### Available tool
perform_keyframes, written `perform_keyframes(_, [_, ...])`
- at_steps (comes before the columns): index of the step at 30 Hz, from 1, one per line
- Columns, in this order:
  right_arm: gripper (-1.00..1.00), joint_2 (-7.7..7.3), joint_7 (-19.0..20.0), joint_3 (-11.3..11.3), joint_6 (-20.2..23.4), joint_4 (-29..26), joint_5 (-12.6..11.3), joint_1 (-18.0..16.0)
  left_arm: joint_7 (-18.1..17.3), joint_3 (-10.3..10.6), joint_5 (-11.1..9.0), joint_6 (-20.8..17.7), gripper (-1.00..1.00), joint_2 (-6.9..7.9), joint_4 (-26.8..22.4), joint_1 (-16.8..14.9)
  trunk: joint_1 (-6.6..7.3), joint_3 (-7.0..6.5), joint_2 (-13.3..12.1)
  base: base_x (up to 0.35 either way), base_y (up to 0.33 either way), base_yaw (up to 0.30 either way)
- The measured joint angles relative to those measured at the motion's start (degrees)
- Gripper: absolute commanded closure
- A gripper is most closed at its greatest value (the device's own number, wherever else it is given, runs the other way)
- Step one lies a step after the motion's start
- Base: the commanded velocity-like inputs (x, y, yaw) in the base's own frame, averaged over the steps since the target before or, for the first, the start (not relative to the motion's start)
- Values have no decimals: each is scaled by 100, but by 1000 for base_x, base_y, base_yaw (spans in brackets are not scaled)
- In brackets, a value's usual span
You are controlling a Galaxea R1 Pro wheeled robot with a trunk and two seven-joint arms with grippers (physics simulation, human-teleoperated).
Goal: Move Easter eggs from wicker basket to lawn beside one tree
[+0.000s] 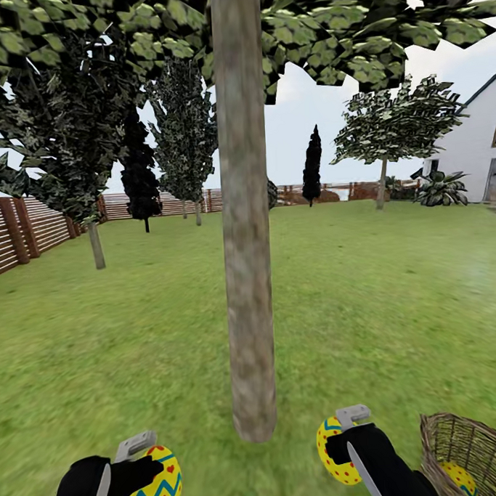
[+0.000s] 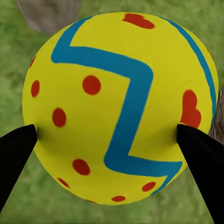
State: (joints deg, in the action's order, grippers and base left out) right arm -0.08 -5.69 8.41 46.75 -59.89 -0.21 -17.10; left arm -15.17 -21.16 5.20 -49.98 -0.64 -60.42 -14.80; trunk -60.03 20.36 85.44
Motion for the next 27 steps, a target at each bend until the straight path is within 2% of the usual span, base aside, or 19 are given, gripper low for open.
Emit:
perform_keyframes(8, [100, 0, 0, -8, 0, -10, 0, 0, 8, 10, -4, 0, 100, -1, 0, 0, -1, 0, 0, 2, 0, 0])
perform_keyframes(12, [100, 0, 0, -4, 0, -17, 0, 0, 7, 13, -135, 3, 100, 0, 1, 0, -1, 0, 0, 0, 0, 0])
perform_keyframes(20, [100, 0, -1, 32, 0, -2, 12, 0, -5, 18, -169, 16, 100, 0, -18, 0, -1, 0, 0, 0, 0, 0])
perform_keyframes(23, [100, 0, -1, 36, 0, 2, 18, 0, -12, 17, -172, 370, 100, 6, -17, 0, -1, 0, 0, 0, 0, 0])
perform_keyframes(27, [100, 24, -18, 97, 11, 225, 25, 0, 9, 16, -181, 446, 100, 13, -75, -7, -1, 0, 0, 0, 0, 0])
